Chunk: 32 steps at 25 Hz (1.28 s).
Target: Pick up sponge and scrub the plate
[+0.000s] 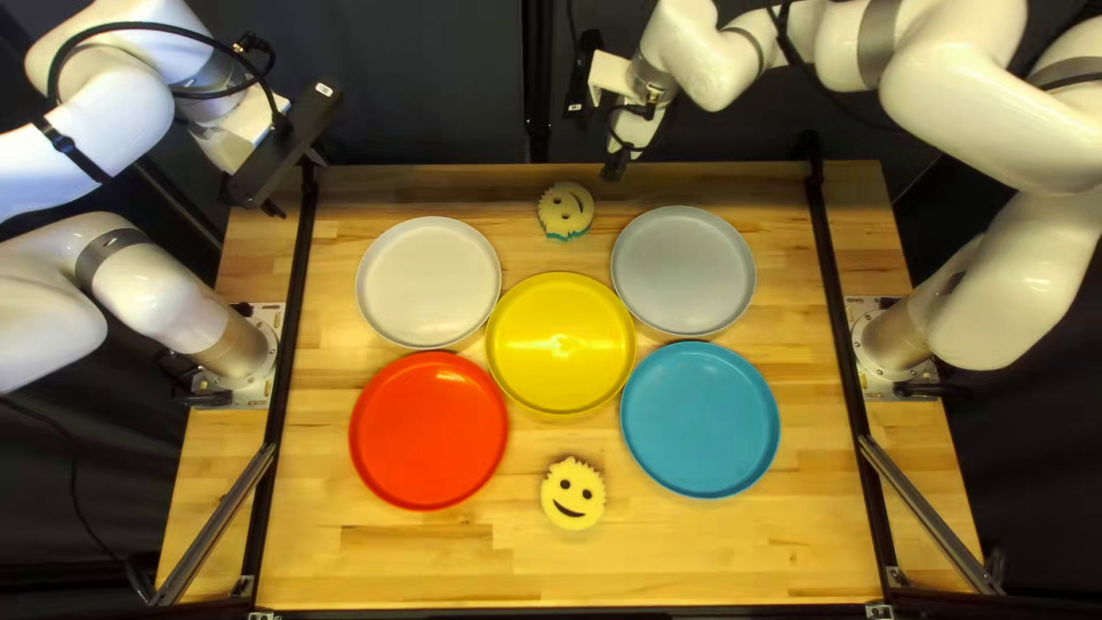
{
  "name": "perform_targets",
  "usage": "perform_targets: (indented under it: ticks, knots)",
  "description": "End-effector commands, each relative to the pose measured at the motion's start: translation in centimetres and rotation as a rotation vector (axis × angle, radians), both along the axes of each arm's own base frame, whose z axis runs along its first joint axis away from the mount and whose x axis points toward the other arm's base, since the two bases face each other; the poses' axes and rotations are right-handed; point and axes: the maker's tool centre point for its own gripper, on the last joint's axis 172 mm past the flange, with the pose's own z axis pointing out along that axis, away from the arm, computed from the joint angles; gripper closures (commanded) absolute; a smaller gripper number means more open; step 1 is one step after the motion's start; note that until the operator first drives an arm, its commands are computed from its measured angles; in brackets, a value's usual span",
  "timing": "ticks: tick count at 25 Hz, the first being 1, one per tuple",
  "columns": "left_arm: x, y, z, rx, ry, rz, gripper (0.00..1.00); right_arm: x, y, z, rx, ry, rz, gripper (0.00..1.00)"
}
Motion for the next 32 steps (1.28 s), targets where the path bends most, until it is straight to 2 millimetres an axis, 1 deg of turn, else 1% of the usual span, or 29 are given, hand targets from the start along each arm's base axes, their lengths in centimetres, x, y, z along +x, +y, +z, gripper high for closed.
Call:
perform_targets:
  ticks: [1, 3, 11, 16, 23, 29, 32]
  knots:
    - [0.0, 0.0, 0.0, 0.0, 0.0, 0.0, 0.0, 2.4, 0.5, -1.9, 0.036, 0.009, 0.002, 0.0]
    - [0.0, 0.0, 0.0, 0.0, 0.0, 0.0, 0.0, 2.4, 0.9, -1.9, 0.048, 0.016, 0.003, 0.0]
    - [0.0, 0.0, 0.0, 0.0, 0.0, 0.0, 0.0, 2.2, 1.0, -1.9, 0.046, 0.017, 0.008, 0.0]
    - [0.0, 0.0, 0.0, 0.0, 0.0, 0.0, 0.0, 3.0, 0.7, -3.5, 0.051, 0.041, 0.053, 0.0]
    - [0.0, 0.0, 0.0, 0.0, 0.0, 0.0, 0.0, 3.4, 0.3, -4.8, 0.079, 0.054, 0.096, 0.0]
    - [0.0, 0.0, 0.0, 0.0, 0.0, 0.0, 0.0, 3.4, 0.4, -5.1, 0.09, 0.068, 0.117, 0.0]
    - [0.0, 0.0, 0.0, 0.0, 0.0, 0.0, 0.0, 3.2, 0.3, -5.5, 0.094, 0.077, 0.125, 0.0]
